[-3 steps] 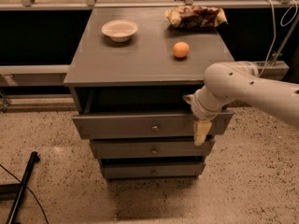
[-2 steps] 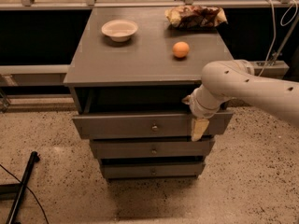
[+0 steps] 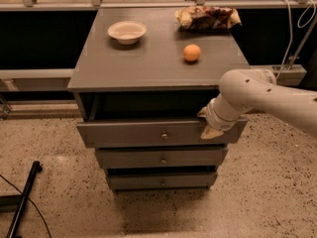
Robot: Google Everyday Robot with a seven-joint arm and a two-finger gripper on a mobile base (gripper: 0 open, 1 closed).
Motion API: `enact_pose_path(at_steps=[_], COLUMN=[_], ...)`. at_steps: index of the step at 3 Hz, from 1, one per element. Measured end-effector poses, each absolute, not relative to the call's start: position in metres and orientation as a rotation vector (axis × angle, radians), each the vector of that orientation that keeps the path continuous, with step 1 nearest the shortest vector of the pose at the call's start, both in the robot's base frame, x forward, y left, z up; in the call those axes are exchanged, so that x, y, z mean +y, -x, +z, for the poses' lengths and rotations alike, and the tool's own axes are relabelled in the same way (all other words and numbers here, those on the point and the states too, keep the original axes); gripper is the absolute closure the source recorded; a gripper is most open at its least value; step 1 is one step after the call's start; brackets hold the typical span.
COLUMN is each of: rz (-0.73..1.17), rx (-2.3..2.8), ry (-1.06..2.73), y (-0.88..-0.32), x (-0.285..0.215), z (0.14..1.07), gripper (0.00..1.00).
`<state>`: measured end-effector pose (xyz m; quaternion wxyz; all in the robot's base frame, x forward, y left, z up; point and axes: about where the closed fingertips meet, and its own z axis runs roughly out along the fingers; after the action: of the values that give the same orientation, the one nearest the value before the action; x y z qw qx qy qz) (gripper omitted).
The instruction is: Open top drawer
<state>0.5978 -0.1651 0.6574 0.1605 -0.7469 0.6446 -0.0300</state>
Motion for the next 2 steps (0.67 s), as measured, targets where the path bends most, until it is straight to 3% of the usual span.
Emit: enact_pose_path(at_steps=[1, 2], rz=[-0.084, -0.084], rx=[1.84, 1.84], ry=[2.138, 2.138], y=[-0.5933, -0.5935], x=[-0.1652, -0.1651], z=[0.6607, 0.6647], gripper=[0.8, 0.95])
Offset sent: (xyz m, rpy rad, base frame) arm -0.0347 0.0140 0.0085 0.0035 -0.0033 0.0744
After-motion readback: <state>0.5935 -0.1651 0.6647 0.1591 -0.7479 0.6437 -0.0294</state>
